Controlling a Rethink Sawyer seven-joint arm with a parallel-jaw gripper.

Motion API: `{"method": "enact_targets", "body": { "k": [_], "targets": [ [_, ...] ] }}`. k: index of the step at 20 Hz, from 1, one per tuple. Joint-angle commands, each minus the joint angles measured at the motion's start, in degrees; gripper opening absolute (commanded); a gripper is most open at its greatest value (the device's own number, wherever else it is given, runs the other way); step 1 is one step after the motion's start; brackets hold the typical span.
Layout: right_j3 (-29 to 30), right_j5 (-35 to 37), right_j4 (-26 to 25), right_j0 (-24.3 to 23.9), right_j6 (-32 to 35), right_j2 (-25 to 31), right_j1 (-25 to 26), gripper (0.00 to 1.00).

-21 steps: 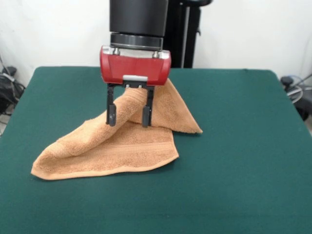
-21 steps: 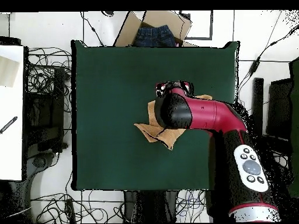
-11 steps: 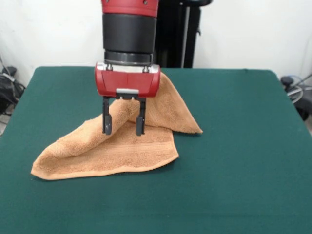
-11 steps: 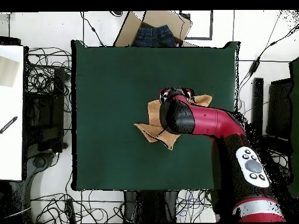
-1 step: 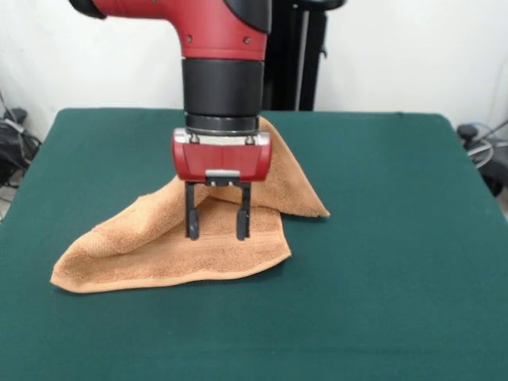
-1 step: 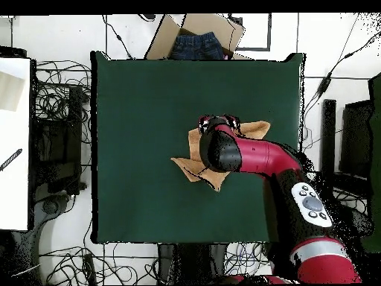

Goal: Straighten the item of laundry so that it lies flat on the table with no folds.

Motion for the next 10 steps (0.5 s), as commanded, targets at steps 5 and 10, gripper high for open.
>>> {"method": "enact_targets", "body": {
  "k": [5, 10],
  "targets": [
    [1.6, -6.5, -1.1, 3.7, 9.3, -1.1, 4.5, 1.00],
    [0.8, -8.1, -2.0, 1.9, 8.0, 0.5, 6.9, 1.00]
  ]
}}
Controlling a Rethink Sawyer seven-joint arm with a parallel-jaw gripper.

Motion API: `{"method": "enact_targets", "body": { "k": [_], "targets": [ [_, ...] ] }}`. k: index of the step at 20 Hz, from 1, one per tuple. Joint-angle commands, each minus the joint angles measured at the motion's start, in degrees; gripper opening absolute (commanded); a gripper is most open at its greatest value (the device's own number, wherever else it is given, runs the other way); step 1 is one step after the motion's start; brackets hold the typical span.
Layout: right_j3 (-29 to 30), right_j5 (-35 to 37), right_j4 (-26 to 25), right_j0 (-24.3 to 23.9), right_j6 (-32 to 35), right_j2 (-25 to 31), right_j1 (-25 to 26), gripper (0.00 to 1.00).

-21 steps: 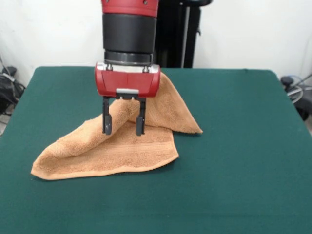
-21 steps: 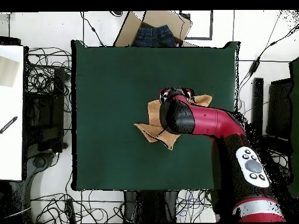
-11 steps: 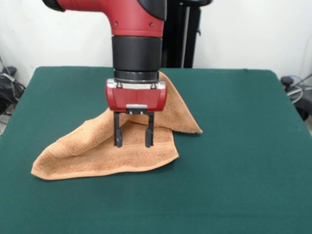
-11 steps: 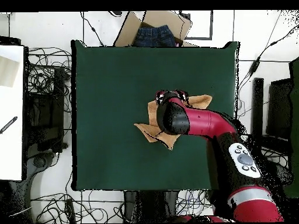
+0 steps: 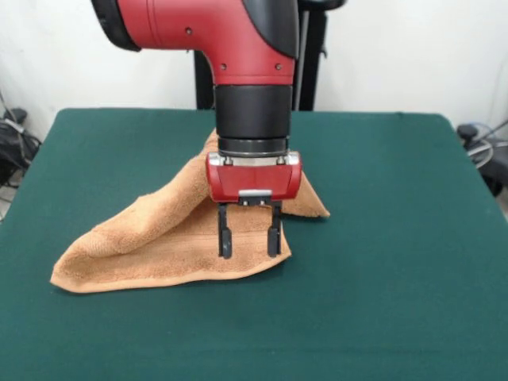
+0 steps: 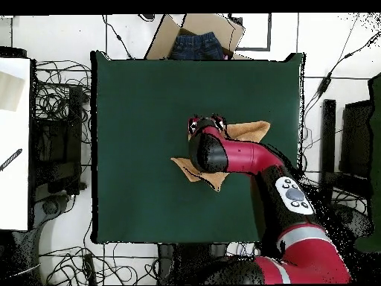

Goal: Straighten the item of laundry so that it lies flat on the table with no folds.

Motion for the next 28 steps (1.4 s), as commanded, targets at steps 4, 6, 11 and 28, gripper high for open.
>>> {"method": "enact_targets", "body": {
  "k": [4, 6, 11, 28],
  "targets": [
    [1.6, -3.3, -2.6, -1.1, 7.3, 1.3, 3.5, 1.00],
    [1.6, -3.1, -3.1, -2.2, 6.5, 2.3, 3.9, 1.00],
    [3.0, -1.7, -3.2, -2.8, 5.9, 2.5, 1.5, 1.00],
    [0.7, 16.5, 0.8, -3.5, 0.9, 6.0, 2.0, 1.00]
  ]
}}
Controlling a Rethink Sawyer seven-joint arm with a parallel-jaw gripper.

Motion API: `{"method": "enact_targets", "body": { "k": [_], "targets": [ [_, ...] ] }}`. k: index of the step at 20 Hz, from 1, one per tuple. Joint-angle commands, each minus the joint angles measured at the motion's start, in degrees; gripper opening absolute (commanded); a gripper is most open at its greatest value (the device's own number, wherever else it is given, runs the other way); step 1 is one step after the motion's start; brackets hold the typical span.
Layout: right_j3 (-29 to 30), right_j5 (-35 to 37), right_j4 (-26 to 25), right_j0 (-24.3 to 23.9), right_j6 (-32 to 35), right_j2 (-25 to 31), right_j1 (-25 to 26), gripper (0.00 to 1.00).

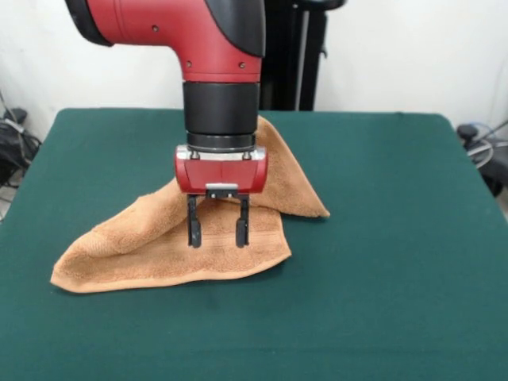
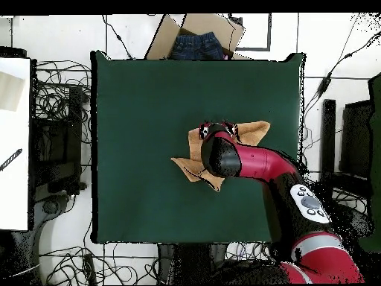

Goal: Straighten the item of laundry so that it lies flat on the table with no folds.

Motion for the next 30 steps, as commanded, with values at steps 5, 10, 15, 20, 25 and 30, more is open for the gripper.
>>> {"method": "enact_targets", "body": {
  "k": [5, 10, 15, 20, 25, 30],
  "targets": [
    [-4.4, 17.9, 2.0, 0.5, 0.4, 6.9, 5.6, 1.00],
    [-5.9, 22.8, 1.7, 0.8, -0.6, 7.1, 6.8, 1.00],
    [-5.9, 21.5, -0.1, 1.9, 0.6, 6.2, 8.5, 1.00],
    [-5.9, 15.1, -2.6, 2.7, 2.3, 4.5, 10.7, 1.00],
    [-4.6, 9.9, -3.9, 4.1, 4.8, 2.7, 10.7, 1.00],
    [-3.4, 2.6, -4.9, 5.2, 7.5, 1.3, 11.5, 1.00]
  ]
}}
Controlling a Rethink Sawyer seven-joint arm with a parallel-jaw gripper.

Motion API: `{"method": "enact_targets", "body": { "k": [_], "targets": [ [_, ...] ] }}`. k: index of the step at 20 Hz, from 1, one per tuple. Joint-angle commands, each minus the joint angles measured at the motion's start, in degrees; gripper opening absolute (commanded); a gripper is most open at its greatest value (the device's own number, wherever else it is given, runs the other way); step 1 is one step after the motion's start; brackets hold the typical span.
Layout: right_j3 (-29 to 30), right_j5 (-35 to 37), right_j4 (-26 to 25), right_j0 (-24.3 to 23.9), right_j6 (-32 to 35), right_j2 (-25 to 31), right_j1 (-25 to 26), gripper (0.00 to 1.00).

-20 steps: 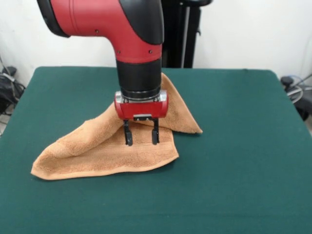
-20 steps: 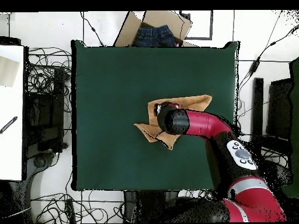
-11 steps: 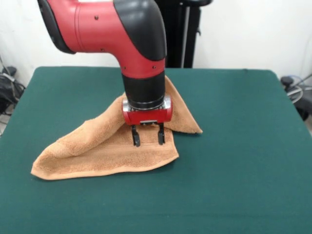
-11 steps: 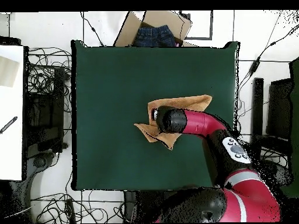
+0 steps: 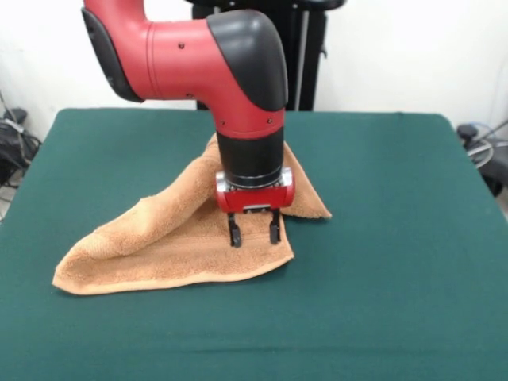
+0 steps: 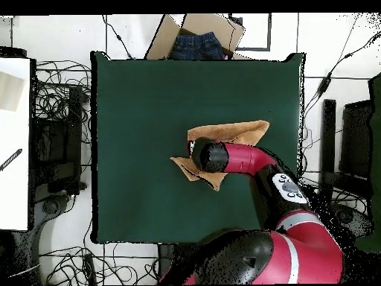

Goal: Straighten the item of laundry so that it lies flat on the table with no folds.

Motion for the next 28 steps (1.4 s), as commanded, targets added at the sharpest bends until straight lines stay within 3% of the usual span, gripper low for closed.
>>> {"method": "enact_targets", "body": {
  "k": [1, 12, 13, 21, 25, 28],
  "targets": [
    [1.1, -12.1, -4.0, 2.7, 7.5, 1.2, 3.2, 1.00],
    [4.5, -19.3, -6.0, 1.8, 8.2, 0.3, 3.5, 1.00],
    [4.9, -20.3, -6.2, 1.4, 8.0, 0.6, 3.6, 0.00],
    [7.1, -21.5, -6.7, 0.8, 8.4, 0.2, 3.4, 0.00],
    [5.8, -17.0, -7.1, -4.4, 4.6, 2.9, 1.4, 0.00],
    [7.1, -14.5, -5.4, -2.0, 5.7, 0.7, -2.1, 0.00]
  ]
}}
